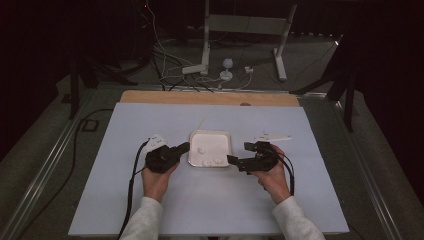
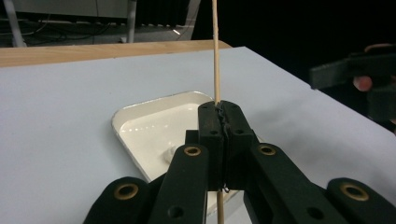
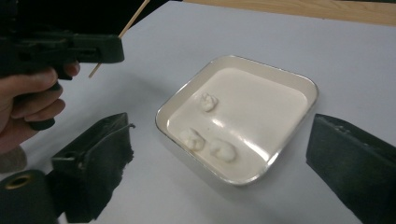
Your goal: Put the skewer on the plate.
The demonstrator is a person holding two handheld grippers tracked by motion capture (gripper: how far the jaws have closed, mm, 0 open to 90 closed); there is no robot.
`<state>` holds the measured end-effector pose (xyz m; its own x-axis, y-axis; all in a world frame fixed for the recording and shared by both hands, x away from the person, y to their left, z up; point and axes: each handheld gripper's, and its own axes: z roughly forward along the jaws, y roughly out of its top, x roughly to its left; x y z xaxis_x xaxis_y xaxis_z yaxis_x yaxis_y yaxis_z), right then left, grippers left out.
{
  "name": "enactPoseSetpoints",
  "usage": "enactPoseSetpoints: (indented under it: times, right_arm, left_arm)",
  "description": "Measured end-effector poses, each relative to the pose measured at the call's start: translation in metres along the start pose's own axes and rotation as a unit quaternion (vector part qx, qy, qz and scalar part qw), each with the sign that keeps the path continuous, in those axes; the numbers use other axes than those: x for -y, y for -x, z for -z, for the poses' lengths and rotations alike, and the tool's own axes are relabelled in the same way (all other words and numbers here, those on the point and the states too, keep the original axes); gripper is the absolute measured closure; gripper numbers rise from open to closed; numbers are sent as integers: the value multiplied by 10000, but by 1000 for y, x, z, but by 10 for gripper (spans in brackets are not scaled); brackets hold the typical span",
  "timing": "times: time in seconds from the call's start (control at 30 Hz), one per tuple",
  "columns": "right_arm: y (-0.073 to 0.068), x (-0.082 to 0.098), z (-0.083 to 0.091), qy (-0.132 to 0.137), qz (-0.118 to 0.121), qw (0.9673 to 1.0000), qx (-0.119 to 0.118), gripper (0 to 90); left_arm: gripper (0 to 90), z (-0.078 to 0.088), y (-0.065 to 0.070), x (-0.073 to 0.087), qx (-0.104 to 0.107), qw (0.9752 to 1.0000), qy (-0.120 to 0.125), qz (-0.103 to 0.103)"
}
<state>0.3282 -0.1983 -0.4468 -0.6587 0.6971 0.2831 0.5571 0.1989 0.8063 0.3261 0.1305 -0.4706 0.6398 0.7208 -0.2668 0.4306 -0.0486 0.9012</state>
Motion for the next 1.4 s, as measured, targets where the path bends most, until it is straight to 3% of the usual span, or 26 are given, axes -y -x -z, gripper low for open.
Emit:
enactPoseSetpoints:
  times: [0.5,0.9,1.4]
  right_arm:
    - [15,30,40,224,-114,9994,241,41]
    - [29,49,66,310,-176,9980,527,43]
    - [35,55,76,370,-281,9969,639,51]
  left_arm:
    - [896,-26,2,-3,-110,9998,-105,110]
    - [896,-45,6,-4,-257,9994,-218,73]
    - [895,-66,8,1,-485,9979,-414,106]
